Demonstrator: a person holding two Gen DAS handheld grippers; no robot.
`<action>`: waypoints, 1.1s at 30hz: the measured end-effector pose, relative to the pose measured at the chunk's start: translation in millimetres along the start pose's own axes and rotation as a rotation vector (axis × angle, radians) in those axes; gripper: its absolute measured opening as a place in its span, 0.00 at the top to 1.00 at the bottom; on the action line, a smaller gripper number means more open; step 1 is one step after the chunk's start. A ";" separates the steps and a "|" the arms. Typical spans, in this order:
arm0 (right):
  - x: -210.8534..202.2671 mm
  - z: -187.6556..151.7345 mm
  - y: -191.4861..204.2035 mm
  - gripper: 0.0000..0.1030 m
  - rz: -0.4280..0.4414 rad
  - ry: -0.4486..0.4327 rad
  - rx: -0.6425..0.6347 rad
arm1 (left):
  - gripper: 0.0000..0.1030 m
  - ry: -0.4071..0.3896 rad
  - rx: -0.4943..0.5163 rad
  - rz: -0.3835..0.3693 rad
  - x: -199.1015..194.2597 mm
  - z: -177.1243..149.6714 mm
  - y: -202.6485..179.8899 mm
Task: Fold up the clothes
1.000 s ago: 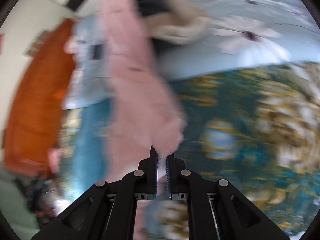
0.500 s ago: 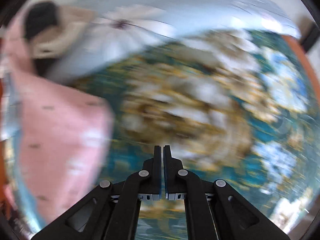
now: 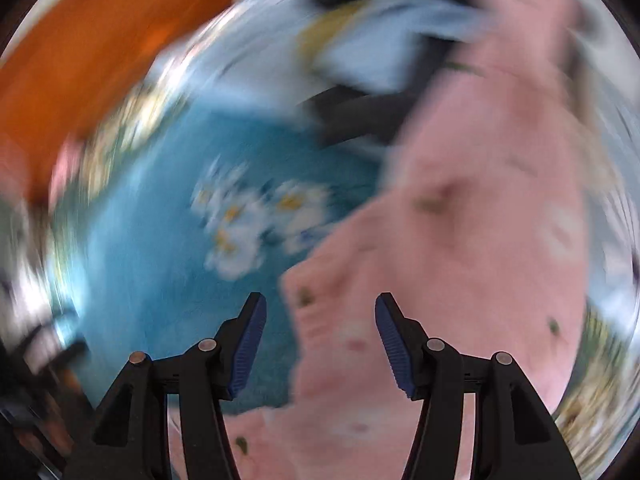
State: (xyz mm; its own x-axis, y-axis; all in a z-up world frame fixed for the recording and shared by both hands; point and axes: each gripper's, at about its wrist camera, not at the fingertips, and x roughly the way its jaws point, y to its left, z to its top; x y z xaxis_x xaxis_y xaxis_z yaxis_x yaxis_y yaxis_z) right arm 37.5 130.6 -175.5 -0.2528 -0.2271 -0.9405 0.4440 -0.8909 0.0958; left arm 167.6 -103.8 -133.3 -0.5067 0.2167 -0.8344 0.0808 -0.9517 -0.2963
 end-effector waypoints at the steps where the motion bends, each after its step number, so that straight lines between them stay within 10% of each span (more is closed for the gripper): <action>1: 10.6 0.7 13.3 0.44 -0.028 0.039 -0.078 | 0.00 -0.007 -0.022 0.013 -1.5 0.0 7.6; 5: 57.8 -1.7 41.6 0.44 -0.181 0.157 -0.278 | 0.00 -0.021 -0.139 0.030 -7.8 -1.0 42.3; 11: 91.8 -7.2 15.9 0.44 -0.239 0.230 -0.125 | 0.00 -0.055 -0.215 0.055 -21.2 -3.2 73.6; 15: 77.6 -6.8 -7.6 0.69 -0.204 0.177 0.031 | 0.00 -0.078 -0.257 0.054 -28.4 -4.0 89.0; 21: 18.2 1.9 -59.5 0.92 0.119 0.033 0.427 | 0.00 -0.110 -0.337 0.029 -39.3 -6.0 114.1; 33: -48.8 47.2 -5.1 0.93 0.372 -0.149 0.340 | 0.00 -0.172 -0.479 -0.019 -59.3 -15.5 164.6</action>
State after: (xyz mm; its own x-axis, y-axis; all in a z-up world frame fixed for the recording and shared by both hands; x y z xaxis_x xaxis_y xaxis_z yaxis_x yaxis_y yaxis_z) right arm 7.0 127.7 -114.7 -0.2613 -0.5838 -0.7687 0.2292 -0.8111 0.5381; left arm 224.3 -269.9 -139.8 -0.6424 0.1557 -0.7504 0.4347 -0.7324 -0.5240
